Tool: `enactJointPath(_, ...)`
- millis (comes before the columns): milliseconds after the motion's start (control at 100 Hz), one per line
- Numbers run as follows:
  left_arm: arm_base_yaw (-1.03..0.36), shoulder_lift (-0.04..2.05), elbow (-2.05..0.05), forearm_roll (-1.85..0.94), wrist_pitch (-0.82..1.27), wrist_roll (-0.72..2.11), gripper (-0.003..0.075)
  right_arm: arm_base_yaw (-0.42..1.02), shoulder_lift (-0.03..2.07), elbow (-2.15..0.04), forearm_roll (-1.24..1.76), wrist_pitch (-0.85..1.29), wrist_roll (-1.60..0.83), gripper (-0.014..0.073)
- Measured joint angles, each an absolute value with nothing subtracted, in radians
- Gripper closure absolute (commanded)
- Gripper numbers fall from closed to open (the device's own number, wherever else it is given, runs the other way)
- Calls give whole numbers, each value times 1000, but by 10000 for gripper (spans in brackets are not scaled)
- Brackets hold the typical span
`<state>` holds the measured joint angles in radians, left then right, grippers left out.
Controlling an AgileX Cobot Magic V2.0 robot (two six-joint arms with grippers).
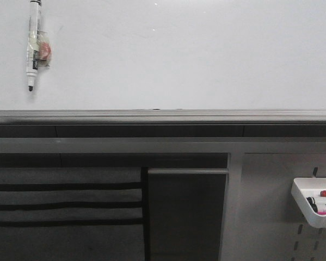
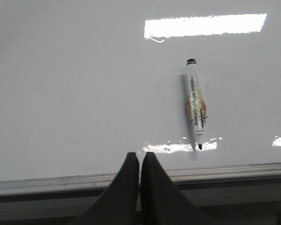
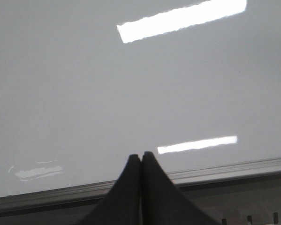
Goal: Write number 3 on whiteboard
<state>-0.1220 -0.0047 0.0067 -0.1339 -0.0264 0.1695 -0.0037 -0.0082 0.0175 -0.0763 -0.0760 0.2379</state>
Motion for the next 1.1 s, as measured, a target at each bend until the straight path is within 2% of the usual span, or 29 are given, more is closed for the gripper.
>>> enactJointPath(1100, -122, -5, 7, -134, -26, 169, 738, -4, -8, 18, -105, -76, 178, 668)
